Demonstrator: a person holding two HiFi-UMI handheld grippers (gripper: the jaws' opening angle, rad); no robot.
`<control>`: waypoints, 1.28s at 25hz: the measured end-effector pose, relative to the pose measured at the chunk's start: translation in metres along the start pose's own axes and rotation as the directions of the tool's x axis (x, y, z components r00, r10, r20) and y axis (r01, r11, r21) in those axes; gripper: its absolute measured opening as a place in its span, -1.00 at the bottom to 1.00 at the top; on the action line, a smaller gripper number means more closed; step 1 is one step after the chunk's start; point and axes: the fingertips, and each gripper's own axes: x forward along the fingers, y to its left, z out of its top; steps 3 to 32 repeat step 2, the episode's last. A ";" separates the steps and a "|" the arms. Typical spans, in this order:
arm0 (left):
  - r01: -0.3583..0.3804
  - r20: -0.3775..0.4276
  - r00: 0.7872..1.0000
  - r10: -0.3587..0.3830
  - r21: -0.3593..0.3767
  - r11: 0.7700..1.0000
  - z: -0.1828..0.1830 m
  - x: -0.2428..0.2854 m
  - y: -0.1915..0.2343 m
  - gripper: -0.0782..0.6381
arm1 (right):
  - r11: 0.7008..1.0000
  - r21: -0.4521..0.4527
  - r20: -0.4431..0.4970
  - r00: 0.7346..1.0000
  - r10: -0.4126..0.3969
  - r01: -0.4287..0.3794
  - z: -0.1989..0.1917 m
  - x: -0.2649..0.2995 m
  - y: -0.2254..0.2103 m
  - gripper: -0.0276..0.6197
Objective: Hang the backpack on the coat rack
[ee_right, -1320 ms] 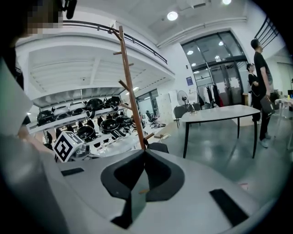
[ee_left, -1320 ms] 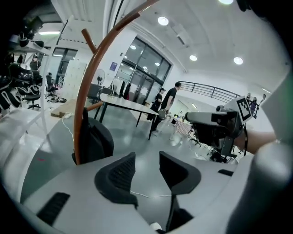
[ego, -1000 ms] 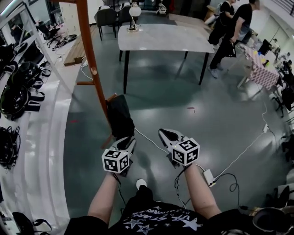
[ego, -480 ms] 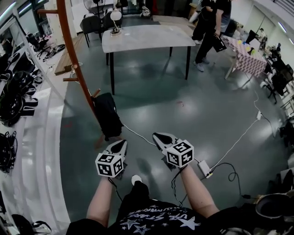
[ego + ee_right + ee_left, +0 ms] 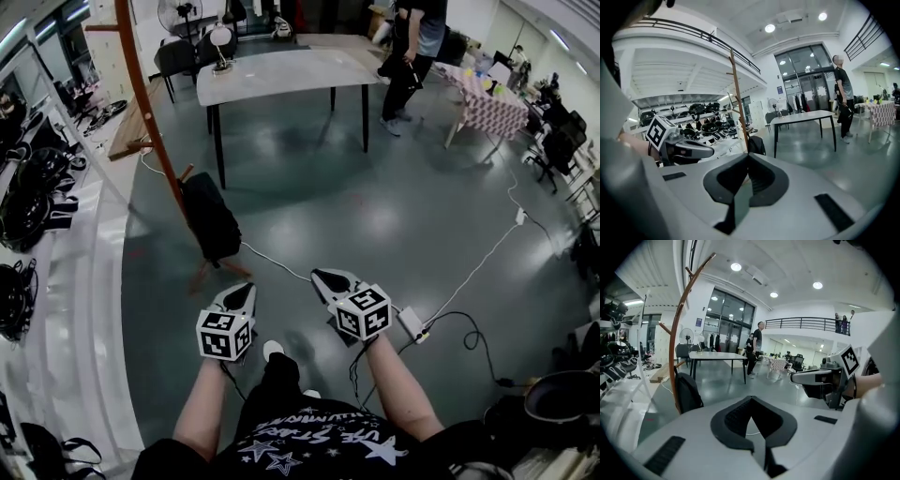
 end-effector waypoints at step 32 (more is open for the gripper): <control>0.001 0.000 1.000 -0.001 0.012 1.000 -0.009 -0.016 -0.014 -0.73 | 1.000 0.004 0.008 1.000 -0.012 0.012 -0.010 -0.019 0.011 -0.88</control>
